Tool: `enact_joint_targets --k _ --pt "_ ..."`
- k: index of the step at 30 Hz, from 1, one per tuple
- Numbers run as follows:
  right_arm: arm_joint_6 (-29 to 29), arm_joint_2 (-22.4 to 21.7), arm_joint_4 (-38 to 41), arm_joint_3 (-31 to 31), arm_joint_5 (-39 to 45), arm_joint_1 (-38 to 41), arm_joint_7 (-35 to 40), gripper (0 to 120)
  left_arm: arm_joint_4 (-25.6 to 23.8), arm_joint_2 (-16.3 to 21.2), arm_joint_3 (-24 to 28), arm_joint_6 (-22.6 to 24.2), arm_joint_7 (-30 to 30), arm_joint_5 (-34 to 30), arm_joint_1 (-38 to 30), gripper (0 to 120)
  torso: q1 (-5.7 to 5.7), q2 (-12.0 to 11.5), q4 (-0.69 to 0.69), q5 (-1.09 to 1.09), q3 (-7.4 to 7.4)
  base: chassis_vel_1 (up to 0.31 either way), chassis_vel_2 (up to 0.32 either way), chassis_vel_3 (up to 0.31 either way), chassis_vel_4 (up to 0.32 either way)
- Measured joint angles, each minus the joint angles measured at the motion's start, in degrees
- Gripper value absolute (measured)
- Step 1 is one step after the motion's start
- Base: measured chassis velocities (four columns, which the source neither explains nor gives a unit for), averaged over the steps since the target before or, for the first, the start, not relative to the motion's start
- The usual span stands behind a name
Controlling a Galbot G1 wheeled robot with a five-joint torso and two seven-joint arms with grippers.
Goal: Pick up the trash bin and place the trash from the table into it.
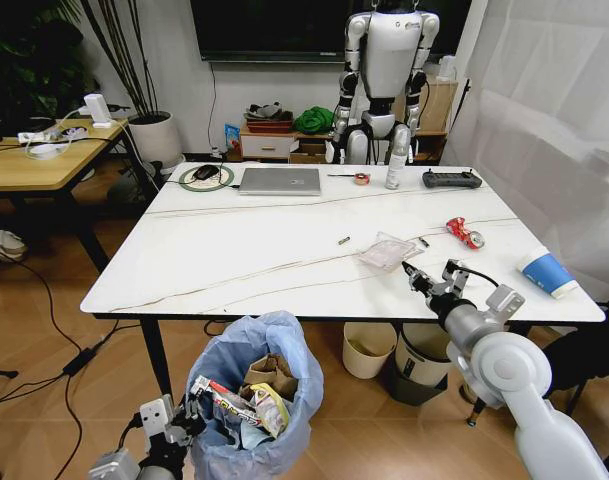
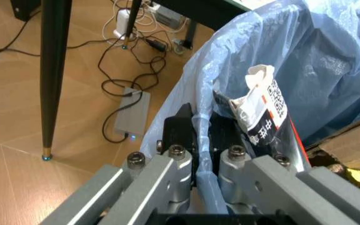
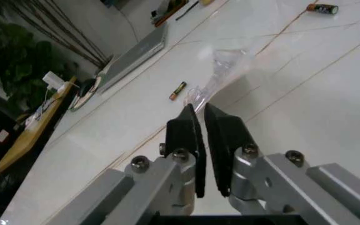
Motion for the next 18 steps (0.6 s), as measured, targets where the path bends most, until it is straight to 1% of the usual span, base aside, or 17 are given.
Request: enact_joint_targets --k 1,3,5,6,7,10,11,12,14,16,18 --pt "-0.2 -0.5 1.1 0.0 -0.1 -1.0 0.4 15 0.0 0.1 0.0 0.0 0.0 0.0 0.0 0 0.0 0.0 0.0 0.0 0.0 0.0 0.0 0.0 0.0" --pt "-0.4 -1.2 2.3 0.0 -0.8 -2.2 0.7 23 0.0 0.1 0.0 0.0 0.0 -0.1 -0.1 0 0.0 0.0 -0.01 -0.01 0.0 0.0 0.0 0.0 0.0" --pt "-0.4 -1.3 2.4 0.0 -1.0 -2.4 0.8 25 0.1 0.1 0.0 0.0 0.0 -0.1 -0.1 0 0.0 0.0 -0.01 -0.01 0.0 0.0 0.0 0.0 0.0" --pt "-0.6 -1.7 2.7 -0.1 -1.6 -2.9 1.1 32 0.1 0.2 0.0 0.0 0.0 -0.1 -0.1 0 0.0 0.0 -0.01 0.0 0.0 0.0 0.0 0.0 0.0" --pt "-0.7 -1.9 2.7 -0.1 -2.1 -3.1 1.2 35 0.1 0.2 0.0 0.0 0.0 -0.1 -0.1 0 0.0 0.0 -0.01 0.0 0.0 0.0 0.0 0.0 0.0" --pt "-0.7 -2.3 1.5 0.0 -4.0 -2.8 0.5 46 0.1 0.2 0.0 0.0 0.0 -0.1 -0.1 0 0.0 0.0 -0.01 0.0 0.0 0.0 0.0 0.0 0.0" --pt "-0.7 -2.3 1.5 0.0 -4.0 -2.8 0.5 46 0.1 0.2 0.0 0.0 0.0 -0.1 -0.1 0 0.0 0.0 -0.01 0.0 0.0 0.0 0.0 0.0 0.0" --pt "-0.7 -2.6 0.4 0.0 -4.4 -2.3 -0.2 50 0.1 0.3 0.0 0.0 0.0 -0.1 0.0 0 0.0 0.0 -0.01 0.01 0.0 0.0 0.0 0.0 0.0" --pt "-0.7 -3.4 -1.8 0.2 -4.5 -0.8 -1.7 60 0.0 0.4 -0.2 0.0 0.0 -0.2 0.2 0 0.0 0.0 -0.01 0.01 0.0 0.0 0.0 0.0 0.0" --pt "-0.9 -4.5 -3.5 0.3 -3.5 0.6 -3.5 69 -0.3 0.4 -0.4 0.0 0.0 -0.3 0.4 0 0.0 0.0 0.0 0.01 0.0 0.0 0.0 0.0 0.0" --pt "-1.4 -5.4 -4.6 0.4 -1.7 1.6 -5.1 75 -0.5 0.4 -0.6 0.0 0.0 -0.3 0.6 0 0.0 0.0 0.0 0.0 0.0 0.0 0.0 0.0 0.0"
